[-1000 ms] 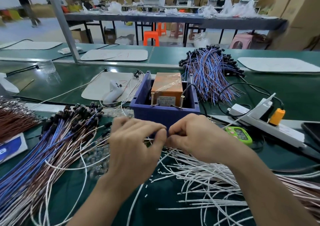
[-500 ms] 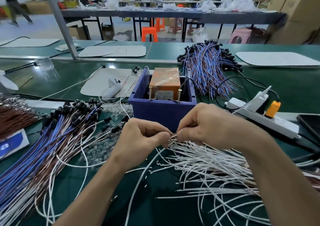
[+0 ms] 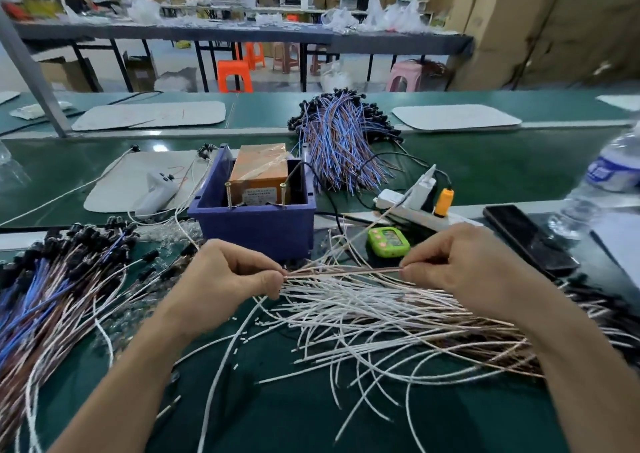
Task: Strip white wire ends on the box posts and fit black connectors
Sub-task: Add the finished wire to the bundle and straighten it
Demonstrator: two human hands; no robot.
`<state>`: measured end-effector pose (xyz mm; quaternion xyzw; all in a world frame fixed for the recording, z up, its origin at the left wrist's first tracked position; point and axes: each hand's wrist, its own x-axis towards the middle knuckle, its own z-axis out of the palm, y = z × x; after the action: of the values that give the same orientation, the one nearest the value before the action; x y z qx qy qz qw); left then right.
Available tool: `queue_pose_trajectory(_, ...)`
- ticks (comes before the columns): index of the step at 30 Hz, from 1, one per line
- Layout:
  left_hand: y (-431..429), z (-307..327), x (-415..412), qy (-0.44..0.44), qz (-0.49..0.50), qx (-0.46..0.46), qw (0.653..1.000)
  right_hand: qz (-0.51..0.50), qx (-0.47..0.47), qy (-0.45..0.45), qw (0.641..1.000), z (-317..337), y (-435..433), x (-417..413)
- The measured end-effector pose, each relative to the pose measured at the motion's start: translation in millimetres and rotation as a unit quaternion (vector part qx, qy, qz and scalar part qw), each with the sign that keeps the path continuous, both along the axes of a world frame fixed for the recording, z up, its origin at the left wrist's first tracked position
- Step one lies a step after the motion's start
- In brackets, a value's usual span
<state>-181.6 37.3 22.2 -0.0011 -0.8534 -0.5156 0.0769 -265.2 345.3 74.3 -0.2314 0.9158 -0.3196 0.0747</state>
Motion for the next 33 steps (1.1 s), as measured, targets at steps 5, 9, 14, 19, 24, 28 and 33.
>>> queue_pose_trajectory(5, 44, 6, -19, -0.026, -0.025, -0.085, 0.996, -0.085, 0.026, 0.034, 0.995, -8, 58, 3)
queue_pose_trajectory(9, 73, 19, -36, -0.041, -0.073, -0.151, 0.985, -0.163, 0.032, 0.072, 0.983, -17, 101, 5)
queue_pose_trajectory(14, 93, 17, -55, -0.054, -0.078, -0.178, 0.979, -0.245, 0.052, 0.126, 0.96, -30, 144, 6)
queue_pose_trajectory(19, 100, -5, -63, -0.04, -0.044, -0.177, 0.982, -0.266, 0.067, 0.165, 0.947, -45, 162, 3)
queue_pose_trajectory(24, 93, -25, -62, -0.056, -0.012, -0.176, 0.983, -0.245, 0.051, 0.203, 0.947, -65, 162, 1)
queue_pose_trajectory(28, 87, -28, -59, -0.062, 0.004, -0.182, 0.981, -0.268, 0.038, 0.244, 0.931, -80, 157, 5)
queue_pose_trajectory(33, 74, -24, -55, -0.059, 0.02, -0.181, 0.981, -0.295, 0.074, 0.284, 0.909, -92, 149, 13)
